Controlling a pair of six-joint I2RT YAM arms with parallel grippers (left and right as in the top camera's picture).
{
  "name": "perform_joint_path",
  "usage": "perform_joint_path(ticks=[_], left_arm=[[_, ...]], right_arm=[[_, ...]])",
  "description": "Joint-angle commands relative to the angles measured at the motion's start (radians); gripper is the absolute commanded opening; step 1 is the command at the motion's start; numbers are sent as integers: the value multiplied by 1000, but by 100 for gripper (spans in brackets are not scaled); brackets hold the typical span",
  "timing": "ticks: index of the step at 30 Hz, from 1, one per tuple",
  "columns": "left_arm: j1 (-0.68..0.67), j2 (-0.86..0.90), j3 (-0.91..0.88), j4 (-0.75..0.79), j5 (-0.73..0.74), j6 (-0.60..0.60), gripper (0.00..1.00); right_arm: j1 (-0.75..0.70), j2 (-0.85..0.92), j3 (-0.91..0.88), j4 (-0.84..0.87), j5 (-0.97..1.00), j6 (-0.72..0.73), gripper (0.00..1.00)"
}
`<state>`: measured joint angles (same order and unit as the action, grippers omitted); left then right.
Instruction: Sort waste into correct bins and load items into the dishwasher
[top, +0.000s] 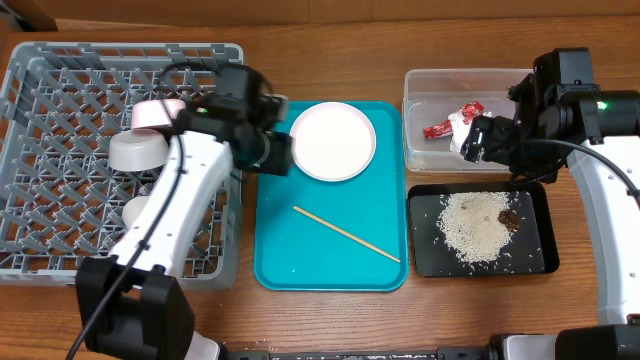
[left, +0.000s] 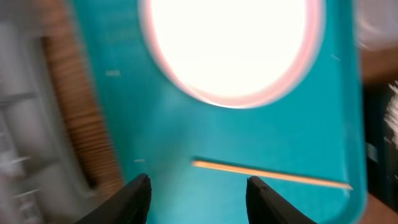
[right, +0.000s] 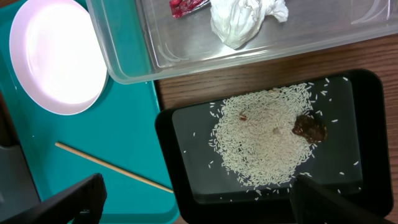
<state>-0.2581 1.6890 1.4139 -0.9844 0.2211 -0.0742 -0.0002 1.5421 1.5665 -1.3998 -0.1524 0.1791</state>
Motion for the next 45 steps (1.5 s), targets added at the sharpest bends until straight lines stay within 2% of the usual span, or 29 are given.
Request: perform_joint_path(ticks=[1,5,8,11,15,19,22,28,29,30,34,36,40,45], left_arm=[[-100,-21,-37,-4,-10,-96,51],[-190,-21,-103,2,-100,-402,51],[-252,-21,-167,55,-98,-552,57],[-334,-19,-272,177,-101,-715,57],[-379,-8,-347,290,-142,-787,58],[-396,16,-379,312,-170,-849,58],[-398,50,-379,330,-170,-855,63],[-398,143,-379,387,-159,-871,62],[-398,158,-379,393,-145,-873,61],[-397,171,-379,396,-140,-874,55],[-394,179,-377,393,-135,-876,20],[-386,173,-375,391,-135,-876,11],[-348,159,-375,383,-137,-872,4],[-271,121,-372,349,-140,-868,4]], right_arm=[[-2,-6,6,3,6,-5,96],[-2,-6,6,3,6,-5,96],[-2,-6,6,3,5,-5,96],[-2,-6,6,2,6,-5,96],[-2,-6,6,3,5,-5,96],[-2,-6,6,2,5,-5,96],[-2,-6,6,3,6,-5,96],[-2,-6,6,2,6,-5,96],[-2,-6,6,2,6,-5,96],[-2,-6,6,2,6,-5,96],[-2,-6,6,2,6,-5,96],[-2,-6,6,2,6,-5,96],[-2,-6,6,2,6,-5,96],[-2,-6,6,2,6,-5,96]])
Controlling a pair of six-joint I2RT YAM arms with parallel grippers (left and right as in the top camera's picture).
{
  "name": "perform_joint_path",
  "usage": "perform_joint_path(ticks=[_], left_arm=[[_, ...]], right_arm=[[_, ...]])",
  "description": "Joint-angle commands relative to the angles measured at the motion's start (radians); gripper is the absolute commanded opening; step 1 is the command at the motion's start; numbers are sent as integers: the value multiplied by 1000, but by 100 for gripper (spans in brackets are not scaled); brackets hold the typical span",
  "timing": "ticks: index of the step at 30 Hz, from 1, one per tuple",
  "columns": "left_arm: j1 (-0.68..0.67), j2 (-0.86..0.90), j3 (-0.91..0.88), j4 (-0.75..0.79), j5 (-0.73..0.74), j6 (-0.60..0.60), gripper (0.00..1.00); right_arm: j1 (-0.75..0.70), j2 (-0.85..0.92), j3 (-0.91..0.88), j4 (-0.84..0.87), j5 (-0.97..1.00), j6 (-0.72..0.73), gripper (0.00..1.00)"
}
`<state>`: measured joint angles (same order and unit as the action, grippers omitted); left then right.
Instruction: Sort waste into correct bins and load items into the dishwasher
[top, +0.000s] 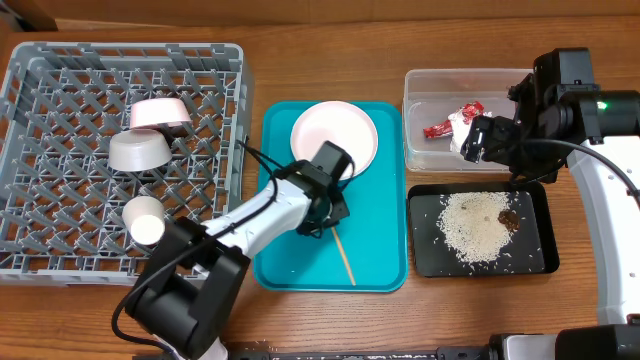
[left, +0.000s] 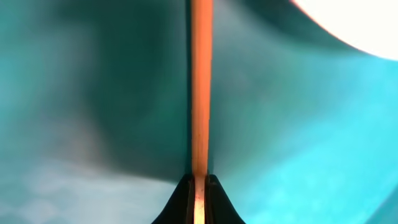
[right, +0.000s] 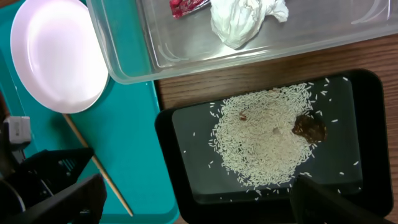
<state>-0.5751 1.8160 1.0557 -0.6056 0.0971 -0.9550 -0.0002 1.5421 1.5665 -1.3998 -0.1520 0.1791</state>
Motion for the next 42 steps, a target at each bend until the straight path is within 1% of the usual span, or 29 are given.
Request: perform_joint_path(ticks=[1,3,6,9,10,12,13,14,15,17,18,19,22,24,25,26,27,29,30,33,38,42], left_arm=[[62,-19,-14,-35,-18,15,4],[96,-52,-14,-45,-23,31,4],[144,-119,-10,-51,-26,89,4],[190,-195,8,-63,-27,183,4],[214,-234,27,-80,-31,252,4],[243,-274,55,-105,-42,344,4],[269,-301,83,-136,-78,415,4],[311,-327,125,-174,-122,532,4],[331,-333,145,-187,-140,602,4],[376,-335,183,-220,-176,712,4],[422,-335,210,-240,-179,758,4],[444,-335,217,-242,-156,779,4],[484,-333,220,-247,-40,795,4],[488,-330,218,-269,41,790,5],[484,-329,217,-288,66,771,9],[475,-326,216,-316,81,726,13],[465,-322,214,-339,80,684,19],[434,-309,206,-371,80,634,27],[418,-303,199,-376,80,624,29],[357,-278,164,-357,80,613,30],[260,-206,111,-315,80,584,42],[190,-112,106,-290,79,547,44]], right_arm=[[-2,-6,6,2,5,-5,96],[-2,-6,6,2,5,-5,96],[-2,-6,6,2,5,-5,96],[-2,-6,6,2,5,-5,96],[-2,-6,6,2,5,-5,96],[-2,-6,6,2,5,-5,96],[-2,-6,6,3,5,-5,96],[-2,-6,6,3,5,-5,96],[-2,-6,6,3,5,-5,96],[-2,-6,6,3,5,-5,96],[-2,-6,6,2,5,-5,96],[-2,-6,6,2,5,-5,96],[-2,-6,6,3,5,-5,96],[-2,-6,6,3,5,-5,96],[-2,-6,6,3,5,-5,96],[-2,-6,6,3,5,-5,96],[-2,-6,6,3,5,-5,96],[-2,-6,6,3,5,-5,96],[-2,-6,6,3,5,-5,96],[-2,-6,6,3,5,-5,96],[-2,-6,6,3,5,-5,96],[-2,-6,6,3,5,-5,96]])
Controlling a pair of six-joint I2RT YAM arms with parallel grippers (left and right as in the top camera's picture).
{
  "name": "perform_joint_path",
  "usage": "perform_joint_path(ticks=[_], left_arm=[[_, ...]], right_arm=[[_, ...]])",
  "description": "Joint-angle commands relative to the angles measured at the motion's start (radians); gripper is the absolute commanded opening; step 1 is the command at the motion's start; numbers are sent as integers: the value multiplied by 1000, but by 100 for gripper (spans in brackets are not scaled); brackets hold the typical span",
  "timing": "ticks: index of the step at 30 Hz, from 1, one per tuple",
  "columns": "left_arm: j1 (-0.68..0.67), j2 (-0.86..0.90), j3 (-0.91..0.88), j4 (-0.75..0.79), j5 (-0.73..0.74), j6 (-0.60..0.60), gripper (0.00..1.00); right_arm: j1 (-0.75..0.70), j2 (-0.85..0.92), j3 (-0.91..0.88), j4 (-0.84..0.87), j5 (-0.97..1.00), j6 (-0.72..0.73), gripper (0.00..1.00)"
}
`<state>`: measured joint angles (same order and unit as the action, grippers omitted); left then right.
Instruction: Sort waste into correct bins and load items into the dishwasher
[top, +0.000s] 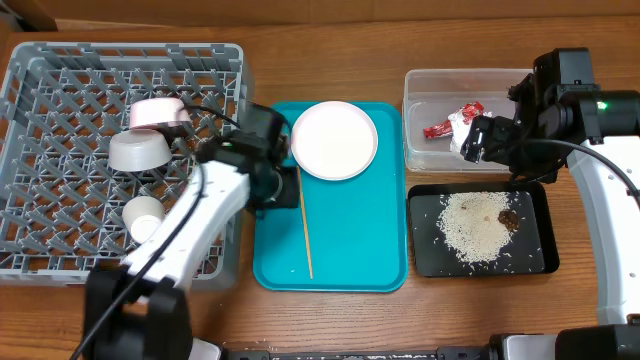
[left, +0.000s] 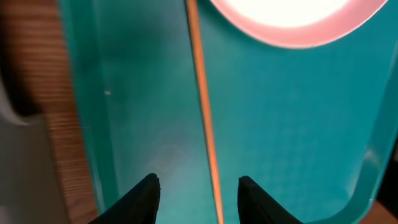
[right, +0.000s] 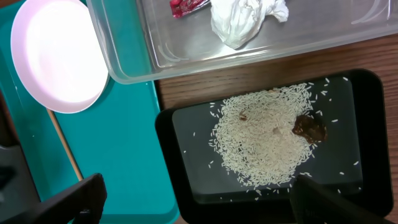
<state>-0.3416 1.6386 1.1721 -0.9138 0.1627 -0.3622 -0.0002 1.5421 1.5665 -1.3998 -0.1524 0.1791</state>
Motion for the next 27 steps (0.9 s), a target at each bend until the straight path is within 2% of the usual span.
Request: perform_joint_path(ticks=[1,6,15,17,18,20,27], left_arm=[[-60,89,-10,27,13,-49,45],[-113,194,-10,59,-2,-117,46],[-122,279,-10,59,-58,-134,41],[-122,279,-10,62,-69,-136,26],[-122,279,-10,62,-68,-136,15],[-122,279,-10,60,-69,-136,4],[-103,273,13,37,-70,-144,4]], right_arm=[[-2,-6,6,3,5,-5,96],[-2,-6,6,2,6,-5,96],[-2,-6,6,2,6,-5,96],[-2,-6,6,2,6,-5,96],[-2,-6,6,2,6,-5,96],[-2,-6,6,2,6,-5,96],[-2,-6,6,-3,6,-5,96]])
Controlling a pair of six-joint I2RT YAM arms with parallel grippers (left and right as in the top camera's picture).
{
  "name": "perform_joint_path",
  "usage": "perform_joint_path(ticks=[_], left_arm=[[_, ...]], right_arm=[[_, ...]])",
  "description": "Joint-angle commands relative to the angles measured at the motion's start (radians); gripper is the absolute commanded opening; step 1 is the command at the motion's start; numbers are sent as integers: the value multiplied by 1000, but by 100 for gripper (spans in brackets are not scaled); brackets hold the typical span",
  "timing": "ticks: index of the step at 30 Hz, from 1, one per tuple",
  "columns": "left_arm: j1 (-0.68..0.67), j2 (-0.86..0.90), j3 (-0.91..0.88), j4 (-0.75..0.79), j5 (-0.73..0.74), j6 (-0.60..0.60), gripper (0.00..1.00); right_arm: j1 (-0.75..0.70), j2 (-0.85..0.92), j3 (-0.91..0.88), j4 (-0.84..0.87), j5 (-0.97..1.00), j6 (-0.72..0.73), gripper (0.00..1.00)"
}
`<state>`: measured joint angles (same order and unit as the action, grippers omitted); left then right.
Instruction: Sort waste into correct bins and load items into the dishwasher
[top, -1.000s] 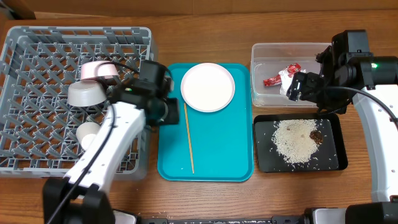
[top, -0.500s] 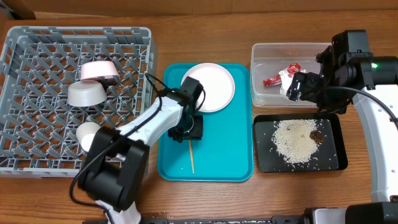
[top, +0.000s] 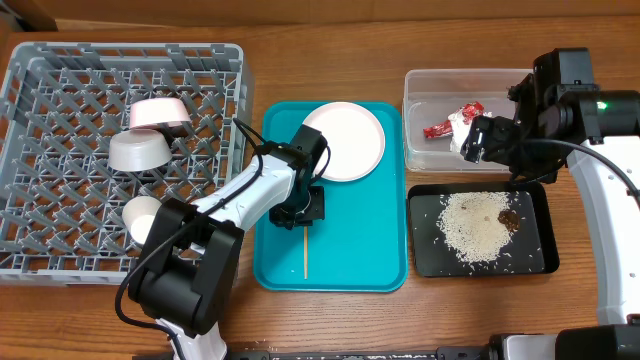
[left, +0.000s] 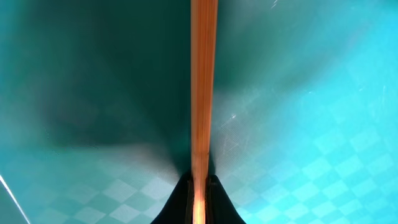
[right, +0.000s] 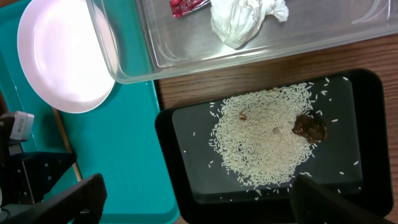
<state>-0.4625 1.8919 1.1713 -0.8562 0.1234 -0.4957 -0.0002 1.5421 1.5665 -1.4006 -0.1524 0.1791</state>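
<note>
A thin wooden stick (top: 305, 255) lies lengthwise on the teal tray (top: 370, 255). My left gripper (top: 301, 207) is down on the tray, shut on the stick's upper part. In the left wrist view the stick (left: 203, 87) runs straight up from between the closed jaws of the gripper (left: 199, 186). A white plate (top: 343, 140) rests at the tray's far end, also seen as the plate (right: 62, 59) from the right wrist. My right gripper (top: 478, 140) hovers open and empty over the clear bin (top: 425, 90); its fingers (right: 68, 202) frame the black tray below.
A grey dish rack (top: 60, 70) at the left holds a pink bowl (top: 160, 112), a grey bowl (top: 138, 150) and a cup (top: 145, 220). The clear bin contains a red wrapper (top: 438, 128) and crumpled tissue (right: 245, 18). A black tray (top: 535, 262) holds rice (top: 478, 228).
My left gripper was open and raised over the stick; now it is down on the tray and shut on the stick. The plate sits slightly further right. The right arm has not moved.
The stick first lay diagonally across the tray with my left gripper open beside the plate. Then the gripper was shut on it and the stick pointed more lengthwise. Then it was open above the lengthwise stick. Now it grips the stick again.
</note>
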Motion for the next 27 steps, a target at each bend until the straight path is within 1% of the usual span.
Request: perform_joint_path(ticks=[1,4,7,12,17,23,24,26,27], left_arm=[[25,16,25,-34,-31,-10,4],[67,-28,106,-113,-86,-8,4],[103,-89,190,-170,-138,31,4],[188,-189,332,-241,-210,185,4],[292,-218,371,-250,-283,283,4],[393,-168,367,-215,-280,350,4],[399,-157,367,-208,-280,360,7],[404,-140,367,-195,-279,362,25],[404,-134,367,-186,-273,363,28]], right_arm=[[-2,-6,6,-3,6,-5,96],[-2,-6,6,-7,6,-5,96],[-2,-6,6,-7,6,-5,96],[-2,-6,6,-5,6,-5,96],[-2,-6,6,-5,6,-5,96],[-2,-6,6,-4,6,-5,96],[-2,-6,6,-4,6,-5,96],[-2,-6,6,-4,6,-5,96],[-2,-6,6,-5,6,-5,96]])
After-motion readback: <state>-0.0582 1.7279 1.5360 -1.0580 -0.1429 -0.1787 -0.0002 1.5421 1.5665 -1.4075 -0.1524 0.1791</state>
